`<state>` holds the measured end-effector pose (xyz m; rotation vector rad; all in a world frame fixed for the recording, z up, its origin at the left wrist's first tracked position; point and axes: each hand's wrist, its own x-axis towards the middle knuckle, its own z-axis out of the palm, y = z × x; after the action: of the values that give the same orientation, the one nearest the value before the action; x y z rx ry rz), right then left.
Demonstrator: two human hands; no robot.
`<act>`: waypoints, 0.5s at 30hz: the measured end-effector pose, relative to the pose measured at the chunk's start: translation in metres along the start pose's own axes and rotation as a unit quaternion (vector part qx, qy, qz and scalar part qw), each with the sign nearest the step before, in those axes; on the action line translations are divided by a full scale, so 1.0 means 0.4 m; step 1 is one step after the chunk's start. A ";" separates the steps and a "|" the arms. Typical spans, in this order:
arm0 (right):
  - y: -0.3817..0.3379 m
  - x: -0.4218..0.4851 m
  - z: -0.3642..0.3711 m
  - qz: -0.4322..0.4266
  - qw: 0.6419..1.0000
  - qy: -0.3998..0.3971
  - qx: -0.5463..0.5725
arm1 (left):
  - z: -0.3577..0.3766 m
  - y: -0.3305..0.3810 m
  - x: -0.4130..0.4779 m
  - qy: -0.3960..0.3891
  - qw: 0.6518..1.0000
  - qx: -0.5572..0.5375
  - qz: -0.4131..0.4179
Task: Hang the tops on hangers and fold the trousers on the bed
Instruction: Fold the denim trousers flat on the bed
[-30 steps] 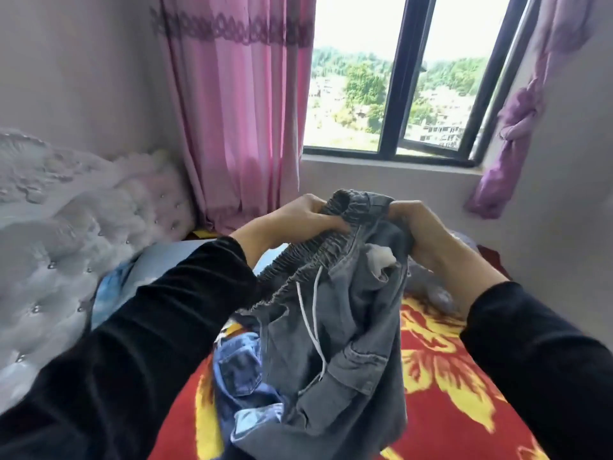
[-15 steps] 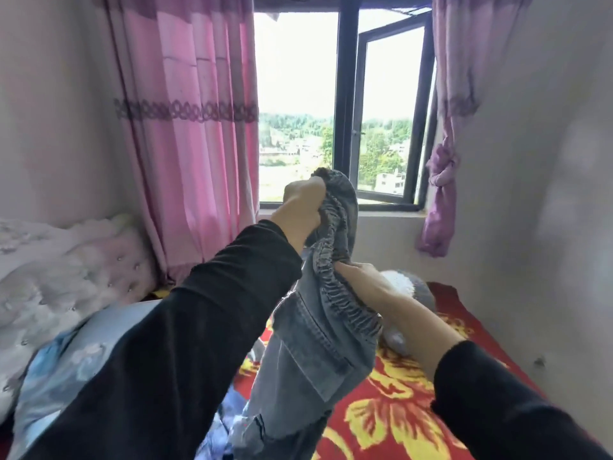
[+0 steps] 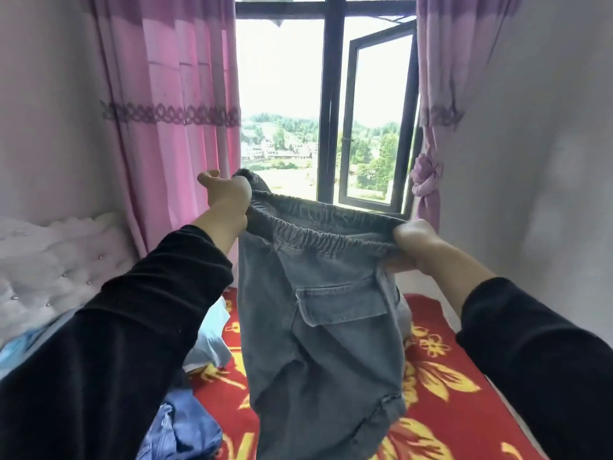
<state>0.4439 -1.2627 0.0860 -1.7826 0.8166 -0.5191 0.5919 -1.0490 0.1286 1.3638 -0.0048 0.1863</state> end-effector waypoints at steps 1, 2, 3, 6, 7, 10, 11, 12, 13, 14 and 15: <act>-0.016 0.002 0.001 -0.004 0.999 -0.003 0.053 | 0.002 0.000 0.001 -0.027 0.999 0.019 -0.008; -0.031 0.012 0.001 -0.004 0.995 -0.007 0.100 | 0.001 -0.003 0.006 -0.053 0.997 0.048 -0.021; -0.048 0.023 -0.002 -0.005 0.991 -0.011 0.135 | -0.005 0.000 0.007 -0.078 0.993 0.078 -0.040; -0.079 0.047 -0.001 -0.029 0.979 -0.038 0.199 | -0.030 0.006 0.013 -0.134 0.981 0.109 -0.091; -0.089 0.049 -0.002 -0.032 0.977 -0.041 0.206 | -0.038 0.002 0.027 -0.151 0.977 0.107 -0.107; -0.105 0.069 0.000 -0.037 0.975 -0.016 0.220 | -0.056 -0.016 0.076 -0.221 0.957 0.147 -0.119; -0.108 0.080 0.002 -0.038 0.976 -0.005 0.212 | -0.062 -0.018 0.094 -0.242 0.943 0.197 -0.114; -0.108 0.093 0.004 -0.039 0.977 0.001 0.209 | -0.063 -0.024 0.118 -0.267 0.921 0.261 -0.112; -0.110 0.108 0.005 -0.038 0.978 0.003 0.207 | -0.061 -0.026 0.139 -0.295 0.891 0.320 -0.127; -0.110 0.124 0.009 -0.040 0.977 0.000 0.208 | -0.055 -0.029 0.161 -0.332 0.853 0.370 -0.157; -0.111 0.133 0.012 -0.039 0.978 -0.007 0.204 | -0.048 -0.037 0.174 -0.369 0.808 0.417 -0.194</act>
<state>0.4952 -1.2897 0.1239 -1.4391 0.5814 -0.6738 0.6607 -1.0241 0.1181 2.2050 -0.3292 -0.7953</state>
